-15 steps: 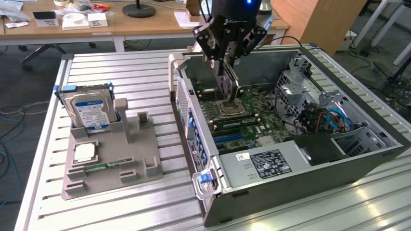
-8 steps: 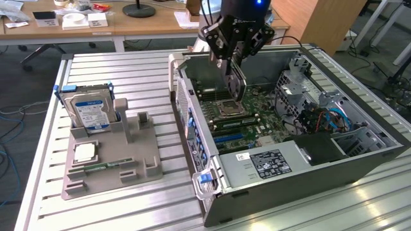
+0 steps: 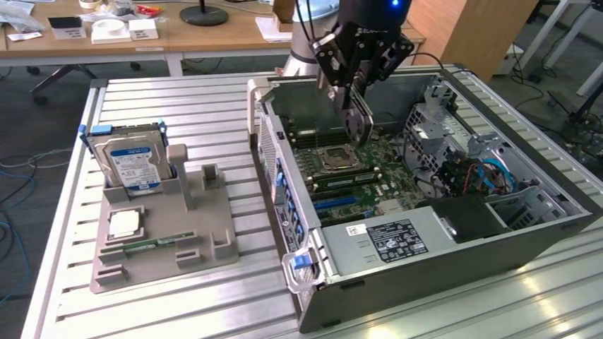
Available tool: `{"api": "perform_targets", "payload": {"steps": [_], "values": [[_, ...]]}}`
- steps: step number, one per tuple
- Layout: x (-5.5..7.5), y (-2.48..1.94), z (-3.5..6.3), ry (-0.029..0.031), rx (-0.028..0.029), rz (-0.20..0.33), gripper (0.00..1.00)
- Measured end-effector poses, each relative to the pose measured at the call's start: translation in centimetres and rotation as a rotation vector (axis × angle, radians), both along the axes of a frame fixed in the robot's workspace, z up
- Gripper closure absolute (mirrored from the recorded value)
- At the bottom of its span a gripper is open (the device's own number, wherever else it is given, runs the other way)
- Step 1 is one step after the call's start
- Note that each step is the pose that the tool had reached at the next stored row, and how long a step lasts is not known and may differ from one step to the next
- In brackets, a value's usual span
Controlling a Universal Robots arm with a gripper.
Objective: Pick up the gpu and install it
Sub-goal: 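Pick up the gpu and move the gpu toward the slot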
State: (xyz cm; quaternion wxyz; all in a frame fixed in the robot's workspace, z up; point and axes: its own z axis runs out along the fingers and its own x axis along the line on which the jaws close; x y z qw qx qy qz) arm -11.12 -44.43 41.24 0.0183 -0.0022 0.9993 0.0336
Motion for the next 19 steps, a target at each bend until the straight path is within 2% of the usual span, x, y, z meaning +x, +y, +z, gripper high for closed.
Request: {"api": "perform_targets", "payload": {"steps": [19], "values": [[3.2,0.00,0.00,0.0000,0.0000,0.000,0.73]]}}
